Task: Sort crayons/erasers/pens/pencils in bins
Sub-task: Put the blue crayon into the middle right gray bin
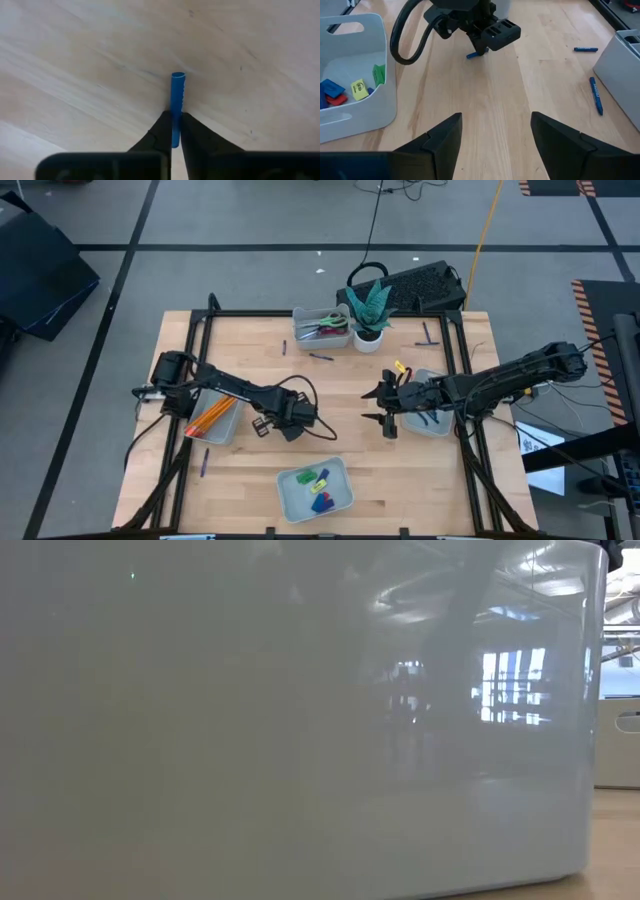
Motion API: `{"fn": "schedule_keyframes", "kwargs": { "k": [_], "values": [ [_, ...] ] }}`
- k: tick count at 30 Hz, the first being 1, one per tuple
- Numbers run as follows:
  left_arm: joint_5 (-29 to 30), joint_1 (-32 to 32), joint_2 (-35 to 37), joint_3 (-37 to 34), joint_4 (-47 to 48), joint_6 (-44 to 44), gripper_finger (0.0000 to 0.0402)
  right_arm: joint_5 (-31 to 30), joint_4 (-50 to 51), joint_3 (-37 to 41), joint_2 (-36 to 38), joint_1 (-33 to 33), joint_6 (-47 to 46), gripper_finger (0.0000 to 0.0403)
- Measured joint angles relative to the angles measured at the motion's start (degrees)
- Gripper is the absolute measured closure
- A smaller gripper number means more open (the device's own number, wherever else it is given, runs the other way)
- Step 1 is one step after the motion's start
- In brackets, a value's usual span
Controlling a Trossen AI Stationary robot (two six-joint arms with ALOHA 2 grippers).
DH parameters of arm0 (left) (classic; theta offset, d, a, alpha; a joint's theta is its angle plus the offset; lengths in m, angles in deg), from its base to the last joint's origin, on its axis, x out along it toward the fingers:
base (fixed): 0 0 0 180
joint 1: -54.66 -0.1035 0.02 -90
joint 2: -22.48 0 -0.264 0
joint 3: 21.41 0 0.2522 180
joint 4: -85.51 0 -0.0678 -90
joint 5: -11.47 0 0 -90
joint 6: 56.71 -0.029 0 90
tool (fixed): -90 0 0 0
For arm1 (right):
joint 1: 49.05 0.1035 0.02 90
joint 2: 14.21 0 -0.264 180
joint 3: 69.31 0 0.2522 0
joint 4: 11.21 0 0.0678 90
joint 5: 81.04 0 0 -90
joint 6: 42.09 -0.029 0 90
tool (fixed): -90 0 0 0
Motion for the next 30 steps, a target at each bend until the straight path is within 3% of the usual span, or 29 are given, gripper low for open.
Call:
{"fn": "schedule_keyframes", "kwargs": {
  "k": [8,12,15,18,23,27,30],
  "values": [
    [-4.4,-2.4,1.3,0.4,-3.0,12.8,0.0385,-3.3,-0.1,0.0,0.0,0.0,5.6,0.0172],
    [-11.2,-4.2,5.2,0.3,-9.8,20.5,0.0388,-5.2,-1.1,0.0,0.0,-0.3,7.8,0.0171],
    [-19.9,-6.1,10.1,-1.9,-22.1,25.6,0.0388,-6.3,-6.0,0.0,-0.2,-0.7,7.7,0.0172],
    [-23.4,-7.3,12.9,-6.9,-38.0,30.1,0.0388,-6.2,-12.0,0.0,-1.4,-0.5,9.0,0.0176],
    [-20.2,-7.8,14.2,-15.2,-65.7,42.4,0.0389,-4.1,-21.0,0.0,-6.4,-0.1,7.0,0.0185],
    [-16.6,-6.8,14.1,-20.3,-78.6,46.8,0.0389,-1.7,-27.4,0.0,-11.2,0.9,7.0,0.0188],
    [-13.8,-6.1,14.2,-22.0,-83.0,48.5,0.0389,-1.7,-34.1,-0.1,-13.9,1.4,7.5,0.0188]
  ]
}}
